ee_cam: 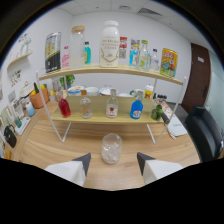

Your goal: Make me a cup of Vodka Sunrise.

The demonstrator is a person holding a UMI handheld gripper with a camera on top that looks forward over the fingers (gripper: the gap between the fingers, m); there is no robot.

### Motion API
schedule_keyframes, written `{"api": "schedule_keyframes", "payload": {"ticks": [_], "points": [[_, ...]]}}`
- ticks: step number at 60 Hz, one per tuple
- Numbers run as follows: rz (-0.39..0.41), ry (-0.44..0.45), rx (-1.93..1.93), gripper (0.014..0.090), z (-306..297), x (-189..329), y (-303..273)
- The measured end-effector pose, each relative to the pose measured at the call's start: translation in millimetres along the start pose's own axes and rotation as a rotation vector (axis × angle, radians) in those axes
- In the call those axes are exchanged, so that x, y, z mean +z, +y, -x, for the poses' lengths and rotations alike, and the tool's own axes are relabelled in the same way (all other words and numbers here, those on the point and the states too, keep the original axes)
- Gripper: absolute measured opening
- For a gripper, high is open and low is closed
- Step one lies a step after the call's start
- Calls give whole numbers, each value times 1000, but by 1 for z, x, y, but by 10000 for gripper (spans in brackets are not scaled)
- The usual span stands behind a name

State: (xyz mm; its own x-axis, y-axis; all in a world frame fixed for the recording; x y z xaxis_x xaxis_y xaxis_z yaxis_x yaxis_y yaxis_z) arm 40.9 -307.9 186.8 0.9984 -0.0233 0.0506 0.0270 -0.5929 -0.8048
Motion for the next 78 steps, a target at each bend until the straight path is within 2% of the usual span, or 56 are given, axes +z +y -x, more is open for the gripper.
{"api": "schedule_keyframes", "payload": {"ticks": [14,27,35,47,57,68,78], "points": [[22,21,11,857,-1,-11,14],[31,4,40,859,37,-20,39],[-51,-46,69,858,82,-19,24],[-210,-100,73,865,142,4,-34],[-269,-112,91,865,169,43,-73],[-308,-85,68,851,182,89,-106],[-299,-71,66,740,188,126,-117]]}}
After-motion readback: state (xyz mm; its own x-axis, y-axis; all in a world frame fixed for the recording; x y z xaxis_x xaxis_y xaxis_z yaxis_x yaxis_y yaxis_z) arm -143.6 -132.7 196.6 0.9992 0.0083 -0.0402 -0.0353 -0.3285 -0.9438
